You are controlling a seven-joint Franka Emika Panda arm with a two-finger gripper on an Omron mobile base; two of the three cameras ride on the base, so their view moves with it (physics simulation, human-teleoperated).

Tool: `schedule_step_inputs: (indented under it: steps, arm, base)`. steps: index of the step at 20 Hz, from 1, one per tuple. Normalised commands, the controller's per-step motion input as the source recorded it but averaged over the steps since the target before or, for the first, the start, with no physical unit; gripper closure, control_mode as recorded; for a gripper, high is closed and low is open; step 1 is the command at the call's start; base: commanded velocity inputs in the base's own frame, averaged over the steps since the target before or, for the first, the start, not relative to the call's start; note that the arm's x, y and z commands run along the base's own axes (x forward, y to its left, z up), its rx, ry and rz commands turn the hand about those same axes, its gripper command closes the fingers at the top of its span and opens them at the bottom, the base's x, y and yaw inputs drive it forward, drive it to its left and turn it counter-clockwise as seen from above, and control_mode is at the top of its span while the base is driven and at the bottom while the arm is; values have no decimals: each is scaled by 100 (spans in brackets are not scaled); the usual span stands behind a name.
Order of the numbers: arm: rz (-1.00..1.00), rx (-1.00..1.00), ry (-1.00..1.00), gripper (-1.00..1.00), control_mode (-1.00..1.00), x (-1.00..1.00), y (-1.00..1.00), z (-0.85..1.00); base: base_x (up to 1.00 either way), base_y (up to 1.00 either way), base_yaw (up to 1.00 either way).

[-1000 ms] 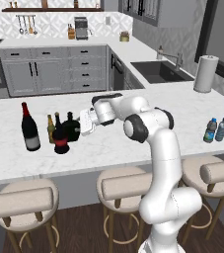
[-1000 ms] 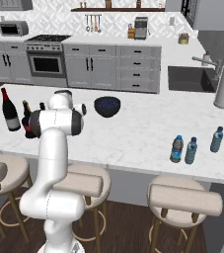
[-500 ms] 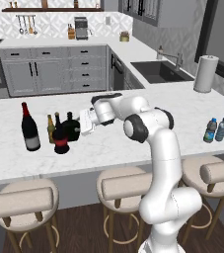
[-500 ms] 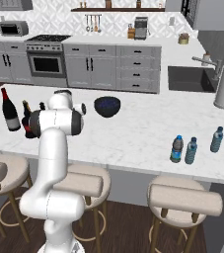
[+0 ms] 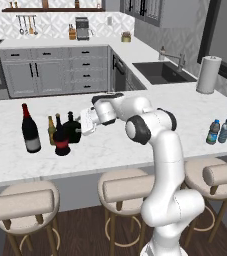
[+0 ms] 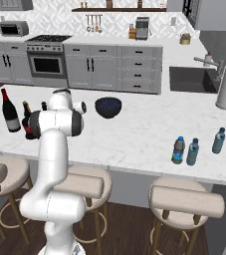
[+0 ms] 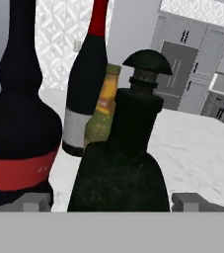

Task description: Move the plastic bottles in the middle to the plastics group, and the glass bottles in the middle to the glass group.

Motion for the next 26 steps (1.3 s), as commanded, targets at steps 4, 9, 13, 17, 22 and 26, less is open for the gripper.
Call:
schedule_step_inputs:
  steps: [4, 9, 13, 17, 22, 26]
  arm:
    - [0, 0, 0, -100, -100, 0, -18, 24]
    - [0, 3, 0, -100, -100, -9, -33, 31]
    - [0, 3, 3, -100, -100, -22, -51, 38]
    - [0, 0, 14, -100, -100, -18, -60, 58]
    - [-6, 0, 17, -100, -100, -40, -69, 70]
    - [-12, -1, 20, -100, -100, -41, -63, 83]
  base:
    - [0, 0, 0]
    - [0, 0, 0]
    - [0, 0, 0]
    - [0, 0, 0]
    - [0, 0, 0]
    - [0, 0, 0]
